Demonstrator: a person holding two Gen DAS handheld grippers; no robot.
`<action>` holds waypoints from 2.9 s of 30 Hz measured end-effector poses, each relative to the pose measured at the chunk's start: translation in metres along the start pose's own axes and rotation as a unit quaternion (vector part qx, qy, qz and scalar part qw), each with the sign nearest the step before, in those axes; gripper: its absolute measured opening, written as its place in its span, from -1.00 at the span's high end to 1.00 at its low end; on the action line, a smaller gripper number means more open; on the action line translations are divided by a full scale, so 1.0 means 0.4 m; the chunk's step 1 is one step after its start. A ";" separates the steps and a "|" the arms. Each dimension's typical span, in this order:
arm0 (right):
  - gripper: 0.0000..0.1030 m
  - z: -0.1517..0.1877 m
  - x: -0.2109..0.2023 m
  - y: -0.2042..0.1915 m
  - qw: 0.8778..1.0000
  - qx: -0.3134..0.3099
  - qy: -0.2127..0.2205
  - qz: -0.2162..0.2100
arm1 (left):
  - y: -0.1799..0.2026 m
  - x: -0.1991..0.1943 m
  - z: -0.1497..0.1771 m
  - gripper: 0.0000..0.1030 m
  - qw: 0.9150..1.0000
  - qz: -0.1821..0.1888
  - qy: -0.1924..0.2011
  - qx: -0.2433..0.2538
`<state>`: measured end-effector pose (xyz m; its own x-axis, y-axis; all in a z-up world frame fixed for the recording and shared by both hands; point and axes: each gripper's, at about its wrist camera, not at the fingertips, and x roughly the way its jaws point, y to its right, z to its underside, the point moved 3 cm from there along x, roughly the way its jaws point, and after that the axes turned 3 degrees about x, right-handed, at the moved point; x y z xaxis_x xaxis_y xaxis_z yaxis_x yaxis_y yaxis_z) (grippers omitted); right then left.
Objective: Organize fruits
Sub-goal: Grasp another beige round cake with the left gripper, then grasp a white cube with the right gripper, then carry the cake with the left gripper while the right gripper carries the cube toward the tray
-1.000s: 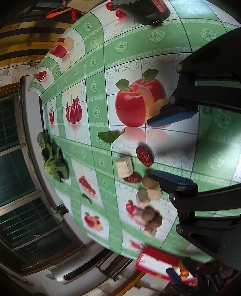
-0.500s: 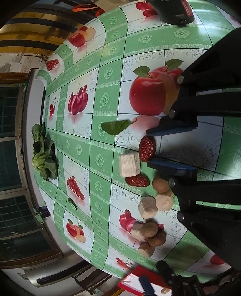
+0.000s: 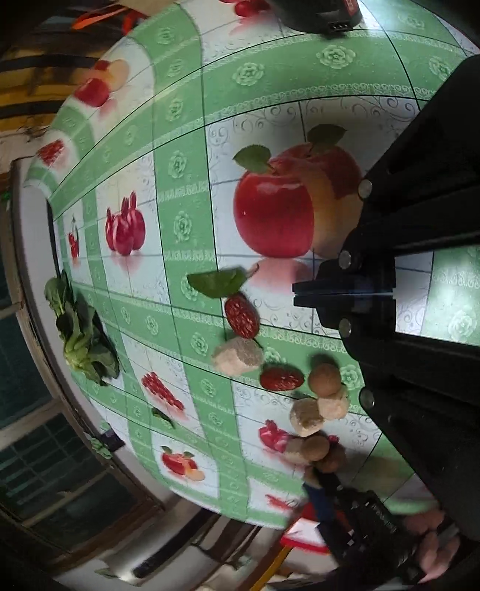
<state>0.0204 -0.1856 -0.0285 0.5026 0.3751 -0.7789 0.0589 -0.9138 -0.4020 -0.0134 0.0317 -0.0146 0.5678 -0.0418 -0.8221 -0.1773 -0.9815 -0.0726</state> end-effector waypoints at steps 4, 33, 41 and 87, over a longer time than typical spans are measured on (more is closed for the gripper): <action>0.98 -0.030 -0.020 0.018 0.997 0.045 0.021 -0.055 | 0.004 -0.009 0.013 0.44 1.000 0.025 0.003 -0.004; 0.08 -0.129 0.107 -0.083 0.993 0.078 -0.029 -0.088 | 0.026 -0.072 0.093 0.36 0.997 0.073 0.007 -0.012; -0.18 -0.127 0.090 -0.129 0.994 0.038 -0.009 -0.103 | 0.004 -0.090 0.114 0.23 0.994 0.101 0.006 -0.029; 0.27 0.269 0.011 -0.691 0.939 -0.184 -0.026 -0.291 | -0.420 -0.378 0.316 0.46 0.949 -0.171 0.142 -0.226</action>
<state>-0.0867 0.0855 0.0275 0.2513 0.8252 -0.5059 0.6096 -0.5409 -0.5795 -0.1711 0.2264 0.0504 0.7345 0.3085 -0.6044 0.3825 -0.9239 -0.0067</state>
